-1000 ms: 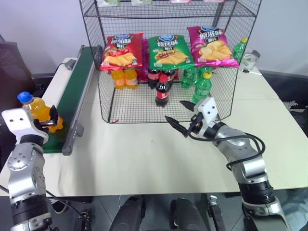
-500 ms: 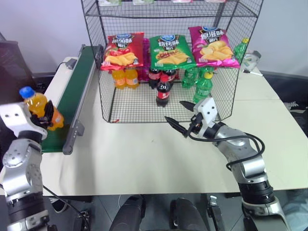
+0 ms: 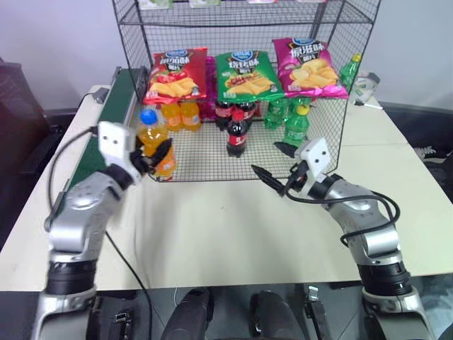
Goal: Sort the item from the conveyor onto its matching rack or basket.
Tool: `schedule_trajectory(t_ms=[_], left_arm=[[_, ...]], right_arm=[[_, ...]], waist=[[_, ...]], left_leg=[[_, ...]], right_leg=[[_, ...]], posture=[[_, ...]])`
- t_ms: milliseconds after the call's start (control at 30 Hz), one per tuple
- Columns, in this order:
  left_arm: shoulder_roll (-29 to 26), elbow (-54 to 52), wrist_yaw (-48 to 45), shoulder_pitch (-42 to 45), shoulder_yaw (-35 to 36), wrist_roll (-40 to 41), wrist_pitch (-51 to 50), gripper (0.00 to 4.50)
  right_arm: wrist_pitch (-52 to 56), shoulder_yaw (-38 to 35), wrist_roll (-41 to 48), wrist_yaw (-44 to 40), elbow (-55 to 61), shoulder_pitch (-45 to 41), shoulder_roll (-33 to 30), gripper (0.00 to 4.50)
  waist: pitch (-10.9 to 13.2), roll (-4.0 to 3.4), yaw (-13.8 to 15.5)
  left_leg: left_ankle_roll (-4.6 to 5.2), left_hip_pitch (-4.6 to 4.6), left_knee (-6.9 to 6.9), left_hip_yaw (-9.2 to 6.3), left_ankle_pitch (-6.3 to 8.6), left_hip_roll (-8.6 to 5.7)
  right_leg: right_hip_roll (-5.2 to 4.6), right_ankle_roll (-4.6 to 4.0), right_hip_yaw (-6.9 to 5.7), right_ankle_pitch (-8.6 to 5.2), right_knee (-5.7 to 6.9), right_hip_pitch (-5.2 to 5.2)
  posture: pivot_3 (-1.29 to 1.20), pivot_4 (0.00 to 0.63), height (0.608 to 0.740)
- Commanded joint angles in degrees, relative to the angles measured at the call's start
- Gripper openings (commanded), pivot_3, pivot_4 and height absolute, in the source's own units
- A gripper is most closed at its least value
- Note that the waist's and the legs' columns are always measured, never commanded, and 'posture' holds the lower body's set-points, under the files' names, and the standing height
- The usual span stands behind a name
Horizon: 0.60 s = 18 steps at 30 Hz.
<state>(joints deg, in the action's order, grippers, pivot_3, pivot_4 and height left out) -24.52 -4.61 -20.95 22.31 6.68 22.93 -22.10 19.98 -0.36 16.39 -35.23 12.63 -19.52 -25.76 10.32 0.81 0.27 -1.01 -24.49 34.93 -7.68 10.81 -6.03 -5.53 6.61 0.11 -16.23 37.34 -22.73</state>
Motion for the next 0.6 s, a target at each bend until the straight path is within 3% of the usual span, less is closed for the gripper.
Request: schedule_trajectory(t_ms=[33,267,600], left_arm=[[5.06,10.84,2.74,5.89,-1.36,-5.29,9.25,2.38],[11.76,35.79,3.93,17.37,-3.14,-12.79,25.74,2.38],[14.21,55.88,5.32,26.03,-0.64,-14.20,37.71,2.38]], right_arm=[[-2.02,-1.97,-0.02,0.15,0.49,-0.17,-0.74,4.50],[-3.08,-2.05,-0.31,0.75,0.87,1.19,-0.42,4.50],[-3.31,-2.35,-0.45,1.77,1.48,2.07,-0.49,4.50]], waist=[[0.01,0.02,0.36],[0.02,0.04,0.44],[0.02,0.04,0.04]], left_leg=[[0.00,0.00,0.01,0.00,0.00,-0.03],[0.01,-0.06,0.11,-0.02,-0.01,-0.09],[0.01,-0.05,0.14,-0.01,-0.01,-0.08]], right_leg=[[0.02,0.00,-0.02,0.00,0.00,-0.01],[0.00,0.03,-0.08,0.01,0.01,0.02],[0.04,0.04,-0.07,0.01,0.10,-0.02]], posture=[[0.00,0.150,0.740],[0.00,0.150,0.740],[0.00,0.150,0.740]])
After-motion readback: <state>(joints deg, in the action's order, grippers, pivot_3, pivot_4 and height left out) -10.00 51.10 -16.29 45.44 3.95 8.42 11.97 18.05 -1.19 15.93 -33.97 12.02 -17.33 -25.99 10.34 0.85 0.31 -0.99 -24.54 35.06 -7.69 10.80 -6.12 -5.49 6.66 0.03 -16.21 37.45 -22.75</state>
